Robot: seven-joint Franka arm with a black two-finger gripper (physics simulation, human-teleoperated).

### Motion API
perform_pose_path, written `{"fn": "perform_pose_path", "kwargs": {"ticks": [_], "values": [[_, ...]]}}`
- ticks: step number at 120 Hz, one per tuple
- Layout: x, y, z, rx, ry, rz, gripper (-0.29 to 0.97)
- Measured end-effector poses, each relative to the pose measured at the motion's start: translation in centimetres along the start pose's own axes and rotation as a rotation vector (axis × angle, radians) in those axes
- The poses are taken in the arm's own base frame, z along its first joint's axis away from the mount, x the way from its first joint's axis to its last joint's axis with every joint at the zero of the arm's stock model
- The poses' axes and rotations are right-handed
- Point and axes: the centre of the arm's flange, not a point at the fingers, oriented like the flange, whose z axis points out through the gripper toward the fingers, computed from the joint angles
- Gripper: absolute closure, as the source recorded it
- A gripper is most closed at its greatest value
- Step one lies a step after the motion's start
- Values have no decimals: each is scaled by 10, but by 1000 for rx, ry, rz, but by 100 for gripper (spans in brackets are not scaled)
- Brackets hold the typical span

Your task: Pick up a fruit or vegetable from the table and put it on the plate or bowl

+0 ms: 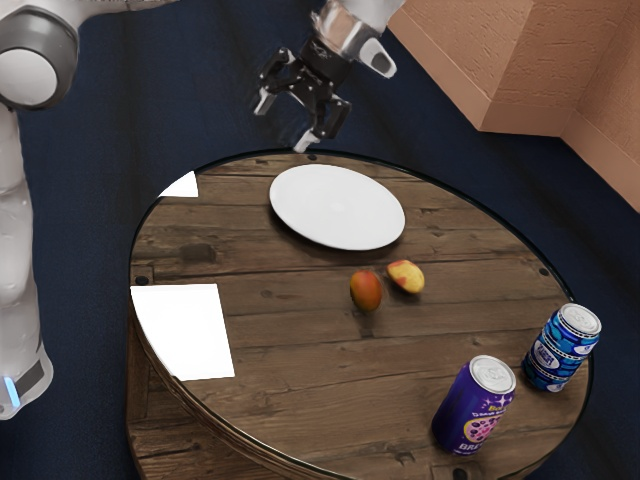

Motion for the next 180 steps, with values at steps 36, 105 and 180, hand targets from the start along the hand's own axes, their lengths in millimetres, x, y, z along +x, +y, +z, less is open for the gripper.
{"fn": "perform_pose_path", "kwargs": {"ticks": [36, 105, 180], "values": [[-35, 85, -30, -332, 213, -292, 0], [-24, 149, 118, -190, 314, 865, 0], [26, 117, 205, -74, 291, 1412, 0]]}}
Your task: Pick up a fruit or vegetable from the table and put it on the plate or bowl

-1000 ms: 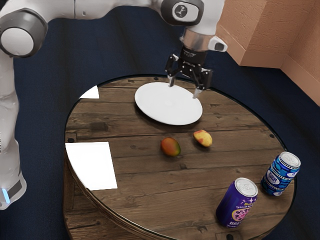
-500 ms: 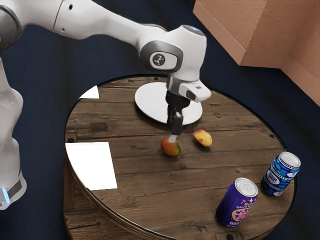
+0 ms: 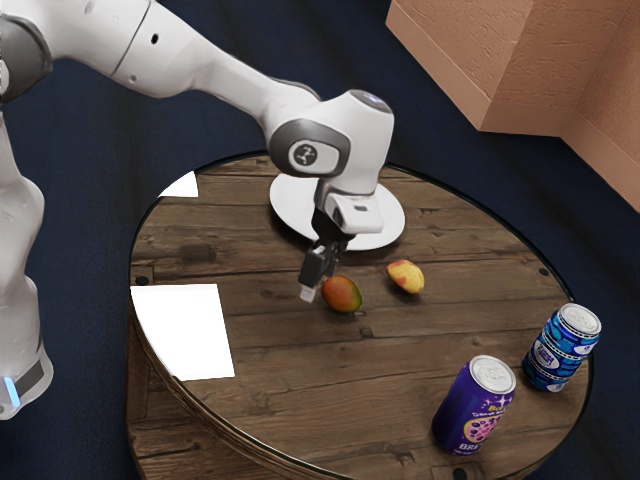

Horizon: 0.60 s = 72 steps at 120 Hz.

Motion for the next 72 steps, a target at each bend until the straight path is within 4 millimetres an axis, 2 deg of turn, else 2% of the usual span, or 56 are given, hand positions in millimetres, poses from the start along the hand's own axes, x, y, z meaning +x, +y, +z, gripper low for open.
{"fn": "perform_pose_path", "kwargs": {"ticks": [20, 37, 46, 62, 72], "values": [[2, -5, 3, 8, 12, 87, 0], [-8, -31, 0, 20, 21, 108, 0], [-5, -41, 3, 28, 16, 134, 0], [6, -72, 0, 52, 28, 158, 0], [6, -85, -2, 66, 39, 170, 0]]}}
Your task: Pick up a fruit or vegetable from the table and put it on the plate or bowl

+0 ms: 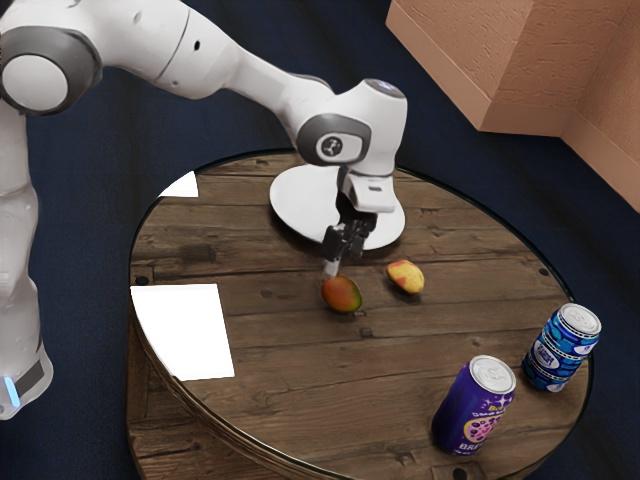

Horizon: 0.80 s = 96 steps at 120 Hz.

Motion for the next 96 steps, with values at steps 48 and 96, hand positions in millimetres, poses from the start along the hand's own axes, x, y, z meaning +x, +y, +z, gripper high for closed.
{"fn": "perform_pose_path", "kwargs": {"ticks": [48, 96], "values": [[23, 11, 6, 20, 40, 125, 0], [36, 45, 17, 16, 87, 204, 0]]}}
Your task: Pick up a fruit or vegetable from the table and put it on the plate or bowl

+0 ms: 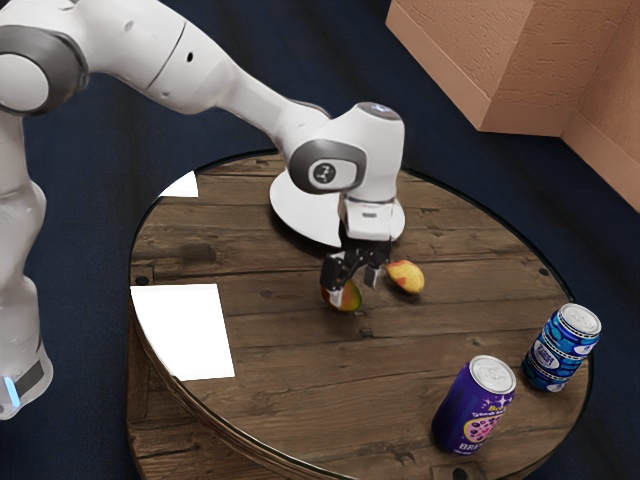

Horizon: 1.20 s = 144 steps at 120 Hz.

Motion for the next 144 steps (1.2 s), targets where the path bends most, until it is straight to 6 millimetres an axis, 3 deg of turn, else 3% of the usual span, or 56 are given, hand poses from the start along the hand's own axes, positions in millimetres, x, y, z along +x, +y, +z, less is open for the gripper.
{"fn": "perform_pose_path", "kwargs": {"ticks": [81, 93, 120, 144], "values": [[-53, -37, 22, 2, 13, -104, 1], [-50, -38, 24, 9, 21, -101, 1], [-24, -23, 33, -6, 51, -69, 1], [-28, -28, 28, 5, 72, -88, 2]]}}
